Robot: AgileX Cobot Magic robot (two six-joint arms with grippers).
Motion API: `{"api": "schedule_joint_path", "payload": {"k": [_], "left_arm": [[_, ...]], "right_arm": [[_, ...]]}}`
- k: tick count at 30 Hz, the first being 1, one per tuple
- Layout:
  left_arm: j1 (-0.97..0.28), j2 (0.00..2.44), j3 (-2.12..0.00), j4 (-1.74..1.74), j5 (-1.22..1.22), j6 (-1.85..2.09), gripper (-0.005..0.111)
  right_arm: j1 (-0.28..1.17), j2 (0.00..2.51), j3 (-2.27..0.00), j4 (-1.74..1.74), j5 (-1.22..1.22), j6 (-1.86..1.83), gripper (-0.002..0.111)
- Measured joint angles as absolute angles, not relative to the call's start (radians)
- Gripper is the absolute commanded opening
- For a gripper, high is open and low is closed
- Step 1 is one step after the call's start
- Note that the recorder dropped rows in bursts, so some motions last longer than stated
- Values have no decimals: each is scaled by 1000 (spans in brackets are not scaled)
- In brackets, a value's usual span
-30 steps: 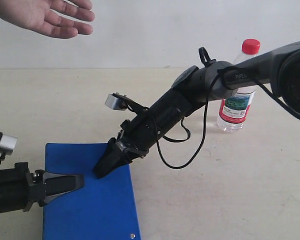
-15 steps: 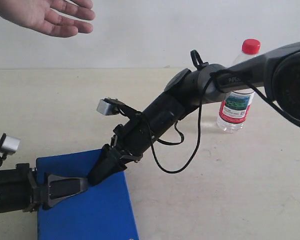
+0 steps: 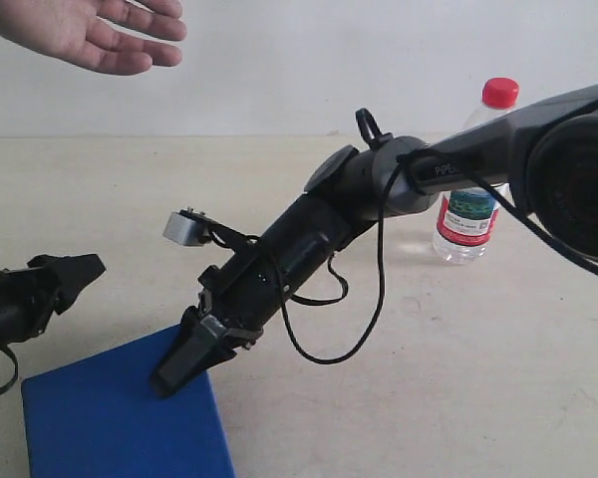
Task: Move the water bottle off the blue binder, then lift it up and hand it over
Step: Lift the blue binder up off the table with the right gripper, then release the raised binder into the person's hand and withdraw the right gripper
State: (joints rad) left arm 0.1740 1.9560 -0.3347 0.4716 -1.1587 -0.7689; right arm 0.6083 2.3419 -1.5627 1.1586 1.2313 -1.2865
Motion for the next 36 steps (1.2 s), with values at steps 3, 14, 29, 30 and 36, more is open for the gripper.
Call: {"api": "schedule_joint_path", "payload": {"k": [3,14,29,30,36], "left_arm": [[174,1956,-335,470,-1176,-735,5],[174,1899,-241,397,-1207,-483,5],[156,1235,-17,266,-1210,-159,5],[156,1175,-12,266,-1210,-154,5],[155,838,-8,369,-1122,-182,5]], "right_arm": [[606,2342,-1563,1148,1236,-1282,0],[574,2166,-1550,1047,1239,-1307,0],[570,1637,-1245,956,1068,-1413,0],[570,1588,-1220,956,1055,-1418,0],[570,1407,-1051,994,924,-1475,0]]}}
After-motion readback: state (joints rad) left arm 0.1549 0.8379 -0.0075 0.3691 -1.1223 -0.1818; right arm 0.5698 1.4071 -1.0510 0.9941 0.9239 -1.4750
